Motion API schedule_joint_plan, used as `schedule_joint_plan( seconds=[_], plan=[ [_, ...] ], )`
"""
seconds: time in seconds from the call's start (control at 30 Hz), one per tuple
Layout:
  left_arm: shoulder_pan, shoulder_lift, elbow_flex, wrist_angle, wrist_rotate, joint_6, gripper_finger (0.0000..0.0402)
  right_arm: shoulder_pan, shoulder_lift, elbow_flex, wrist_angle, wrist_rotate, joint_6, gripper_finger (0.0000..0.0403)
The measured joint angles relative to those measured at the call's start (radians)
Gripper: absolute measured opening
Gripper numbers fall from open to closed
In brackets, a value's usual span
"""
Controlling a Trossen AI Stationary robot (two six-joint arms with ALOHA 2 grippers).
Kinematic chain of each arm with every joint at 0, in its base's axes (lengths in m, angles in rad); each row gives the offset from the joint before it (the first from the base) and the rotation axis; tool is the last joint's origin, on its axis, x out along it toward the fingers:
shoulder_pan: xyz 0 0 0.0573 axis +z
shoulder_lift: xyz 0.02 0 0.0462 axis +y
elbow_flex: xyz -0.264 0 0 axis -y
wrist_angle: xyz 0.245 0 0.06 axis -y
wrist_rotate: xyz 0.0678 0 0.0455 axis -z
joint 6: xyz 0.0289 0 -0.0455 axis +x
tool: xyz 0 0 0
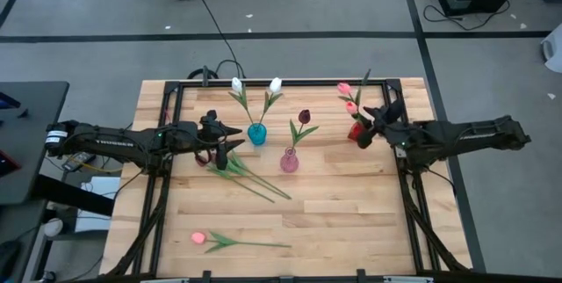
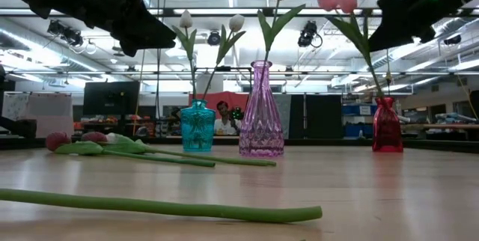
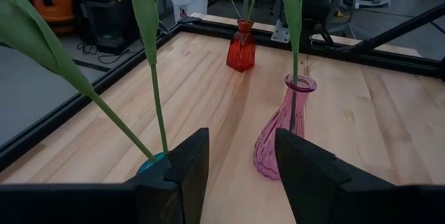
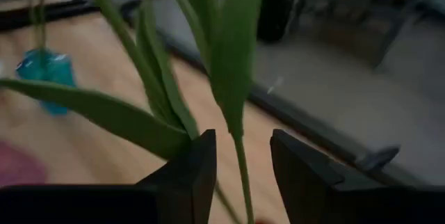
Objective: Sort flowers into vase by color
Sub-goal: Adjust the red vase
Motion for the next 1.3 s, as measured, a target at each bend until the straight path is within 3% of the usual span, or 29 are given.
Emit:
schedule_joint_plan(
  seconds=[0.27,0.53,0.87,1.1,1.3],
  plan=[
    [0.000,0.000,0.000,0.009,0.000,0.005,0.0170,-0.075,0.041,0.084,-0.381,-0.229,0.205,0.0154],
    [0.000,0.000,0.000,0.027,0.000,0.017,0.0170,-0.142,0.128,0.082,-0.405,-0.440,0.254,0.0155],
    [0.000,0.000,0.000,0.021,0.000,0.019,0.0170,-0.232,0.377,0.082,-0.427,-0.468,0.247,0.0182],
    [0.000,0.000,0.000,-0.008,0.000,0.019,0.0170,-0.265,0.426,0.082,-0.321,-0.460,0.235,0.0215],
    [0.000,0.000,0.000,-0.038,0.000,0.017,0.0170,-0.284,0.452,0.082,-0.241,-0.453,0.181,0.0217]
  ],
)
